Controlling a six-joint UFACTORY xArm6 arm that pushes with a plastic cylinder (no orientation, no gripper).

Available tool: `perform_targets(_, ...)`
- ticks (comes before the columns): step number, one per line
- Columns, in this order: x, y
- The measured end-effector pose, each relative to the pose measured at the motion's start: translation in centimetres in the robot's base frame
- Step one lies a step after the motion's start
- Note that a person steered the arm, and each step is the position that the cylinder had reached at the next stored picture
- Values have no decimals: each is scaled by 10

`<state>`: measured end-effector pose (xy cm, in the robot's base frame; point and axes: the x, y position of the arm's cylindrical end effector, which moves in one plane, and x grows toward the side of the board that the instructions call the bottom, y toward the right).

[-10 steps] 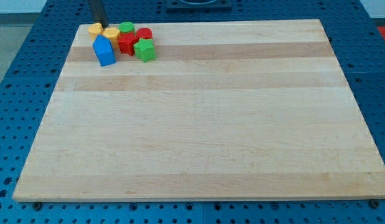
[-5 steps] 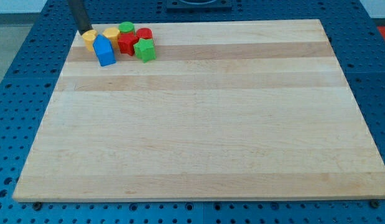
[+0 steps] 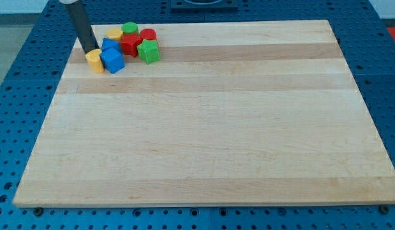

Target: Slide the yellow heart towards bottom center

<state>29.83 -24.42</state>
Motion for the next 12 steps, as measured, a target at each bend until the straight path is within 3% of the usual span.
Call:
perform_targets(2, 46, 19)
perform_targets(8, 152, 1)
perform_targets(10, 163, 47)
perform_targets(12, 204, 90)
